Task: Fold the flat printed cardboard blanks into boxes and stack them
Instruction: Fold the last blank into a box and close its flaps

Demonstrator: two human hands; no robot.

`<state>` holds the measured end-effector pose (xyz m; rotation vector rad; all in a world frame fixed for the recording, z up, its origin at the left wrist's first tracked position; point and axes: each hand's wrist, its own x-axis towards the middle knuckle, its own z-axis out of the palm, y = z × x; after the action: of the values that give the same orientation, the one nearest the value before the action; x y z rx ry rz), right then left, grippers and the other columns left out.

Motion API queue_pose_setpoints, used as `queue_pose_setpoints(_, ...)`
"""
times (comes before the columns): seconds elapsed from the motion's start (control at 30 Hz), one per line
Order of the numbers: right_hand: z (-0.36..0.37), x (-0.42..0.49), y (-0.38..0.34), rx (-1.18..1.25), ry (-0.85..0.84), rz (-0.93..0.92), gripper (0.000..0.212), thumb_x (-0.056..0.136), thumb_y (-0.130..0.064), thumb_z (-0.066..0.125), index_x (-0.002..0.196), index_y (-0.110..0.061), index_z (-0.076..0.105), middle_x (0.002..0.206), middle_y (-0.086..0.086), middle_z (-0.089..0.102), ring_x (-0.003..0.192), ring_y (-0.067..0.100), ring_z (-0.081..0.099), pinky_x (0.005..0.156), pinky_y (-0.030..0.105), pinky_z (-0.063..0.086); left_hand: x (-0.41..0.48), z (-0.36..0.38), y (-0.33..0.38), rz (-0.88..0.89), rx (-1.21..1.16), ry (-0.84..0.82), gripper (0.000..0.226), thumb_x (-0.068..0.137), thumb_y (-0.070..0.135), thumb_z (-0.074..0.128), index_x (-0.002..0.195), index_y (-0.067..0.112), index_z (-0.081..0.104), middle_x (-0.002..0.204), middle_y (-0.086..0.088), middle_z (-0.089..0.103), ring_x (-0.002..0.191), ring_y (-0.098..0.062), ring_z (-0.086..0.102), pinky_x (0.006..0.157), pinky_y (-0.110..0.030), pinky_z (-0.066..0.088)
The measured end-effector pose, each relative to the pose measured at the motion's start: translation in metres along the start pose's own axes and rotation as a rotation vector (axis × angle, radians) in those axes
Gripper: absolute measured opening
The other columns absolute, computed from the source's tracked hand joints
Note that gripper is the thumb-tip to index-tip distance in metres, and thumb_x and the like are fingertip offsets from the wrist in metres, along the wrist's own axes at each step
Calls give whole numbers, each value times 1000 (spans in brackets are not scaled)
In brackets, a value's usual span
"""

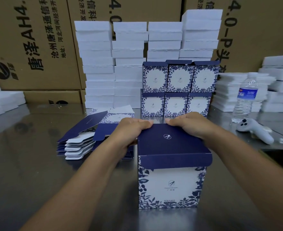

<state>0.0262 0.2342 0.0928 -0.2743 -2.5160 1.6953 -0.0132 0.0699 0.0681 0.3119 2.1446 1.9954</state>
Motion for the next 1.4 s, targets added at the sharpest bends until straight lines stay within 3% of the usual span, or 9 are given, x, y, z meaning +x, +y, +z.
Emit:
queue_pose_setpoints(0.2,0,-3,-1,54,5,14,20,85,-26,69,76,-8,68,49,1,66,37,10,59,35,14,42,-3,0,-7,8,-52,41,25,88,24,64,96,1,70,94,-16,72,75,-22,65,67,-29,54)
queue_pose_setpoints(0.3,1,-4,-1,51,12,7,21,85,-27,69,72,-9,68,47,-1,65,36,8,58,34,12,39,-5,-4,-12,65,-62,41,19,90,26,61,79,11,63,65,-1,68,55,-9,61,47,-14,44)
queue_pose_setpoints(0.4,1,-4,-1,51,23,8,21,84,-27,69,70,-11,68,46,-3,64,35,8,58,33,11,37,-6,-2,-13,102,-63,82,36,91,21,60,58,16,47,42,9,51,34,-2,47,36,-9,33)
queue_pose_setpoints(0.6,0,-5,1,98,42,51,21,82,-30,72,81,-9,71,49,-1,66,37,10,60,34,13,39,-7,-1,-12,123,-61,93,40,91,20,60,56,16,43,41,9,47,34,-3,44,38,-11,33)
queue_pose_setpoints(0.8,-7,-4,16,197,42,101,24,83,-35,69,80,-12,69,56,-1,68,44,10,62,65,30,49,-12,2,-15,119,-121,120,30,95,27,55,70,10,61,63,-5,62,50,-12,57,45,-13,43)
queue_pose_setpoints(1.07,-5,-9,18,216,158,78,27,88,-34,63,80,-8,67,47,-2,64,36,6,56,30,9,34,-15,4,-11,111,-116,132,35,96,24,53,63,14,51,55,-2,53,40,-7,50,40,-10,37)
queue_pose_setpoints(1.17,-5,-13,22,243,216,80,37,90,-34,60,105,-1,67,75,4,72,45,8,54,28,8,32,-15,4,-11,107,-103,135,31,96,25,52,67,13,51,64,-7,53,48,-12,51,42,-11,39)
queue_pose_setpoints(1.27,-4,-16,22,249,222,72,37,91,-33,59,110,-1,64,69,11,70,47,10,54,29,9,32,-15,5,-12,88,-123,127,29,96,26,52,70,13,52,69,-9,54,54,-16,50,46,-14,41)
queue_pose_setpoints(1.4,-4,-15,22,212,248,55,41,91,-30,59,103,8,62,69,3,64,26,2,47,26,10,28,-18,4,-10,151,-42,194,30,92,26,61,65,13,55,63,0,59,56,-13,53,53,-17,43)
